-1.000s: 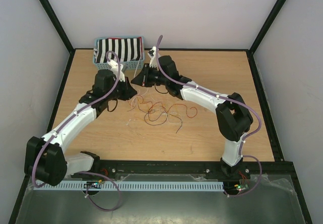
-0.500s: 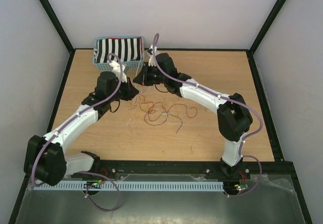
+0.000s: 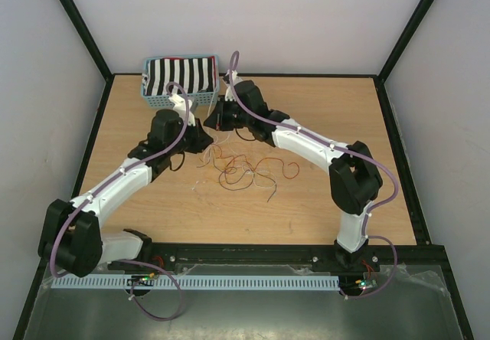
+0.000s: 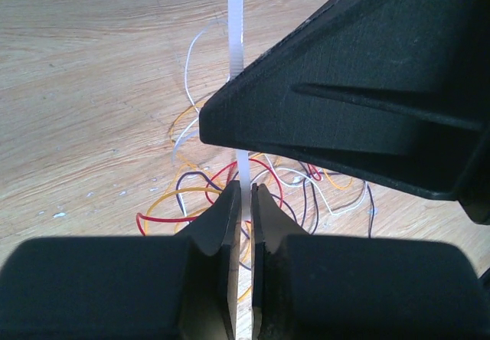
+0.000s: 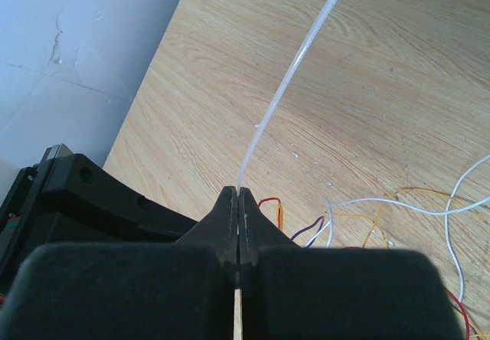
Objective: Zip-tie the wires
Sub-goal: Adjust the ribbon.
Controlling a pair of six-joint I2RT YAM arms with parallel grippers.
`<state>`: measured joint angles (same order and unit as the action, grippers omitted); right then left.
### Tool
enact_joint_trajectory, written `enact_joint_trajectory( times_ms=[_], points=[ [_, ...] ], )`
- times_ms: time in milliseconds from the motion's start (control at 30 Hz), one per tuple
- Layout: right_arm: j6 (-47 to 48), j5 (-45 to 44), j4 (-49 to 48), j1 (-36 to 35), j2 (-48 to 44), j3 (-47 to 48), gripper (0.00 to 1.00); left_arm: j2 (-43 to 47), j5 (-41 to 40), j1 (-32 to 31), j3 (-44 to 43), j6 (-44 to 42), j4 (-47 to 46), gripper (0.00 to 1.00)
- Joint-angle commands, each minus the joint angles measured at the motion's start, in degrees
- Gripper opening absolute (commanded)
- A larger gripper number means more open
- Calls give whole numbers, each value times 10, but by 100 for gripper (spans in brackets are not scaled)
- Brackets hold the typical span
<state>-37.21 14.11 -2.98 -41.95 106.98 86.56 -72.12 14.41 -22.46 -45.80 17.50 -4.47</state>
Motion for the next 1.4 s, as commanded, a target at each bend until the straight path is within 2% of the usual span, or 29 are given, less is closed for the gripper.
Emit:
enact_joint_trajectory(
  times_ms=[0,267,467,1367],
  points=[
    [3,-29,-66,9,-6,41,0,-13,19,-13,23,6,53,10],
    [5,-37,-60,14,-2,45,0,-14,20,-14,33,10,53,14],
    [6,-40,-59,16,1,45,0,-16,19,-16,40,10,53,7],
    [13,-55,-43,32,24,106,0,-16,5,-42,82,31,44,7]
  ],
)
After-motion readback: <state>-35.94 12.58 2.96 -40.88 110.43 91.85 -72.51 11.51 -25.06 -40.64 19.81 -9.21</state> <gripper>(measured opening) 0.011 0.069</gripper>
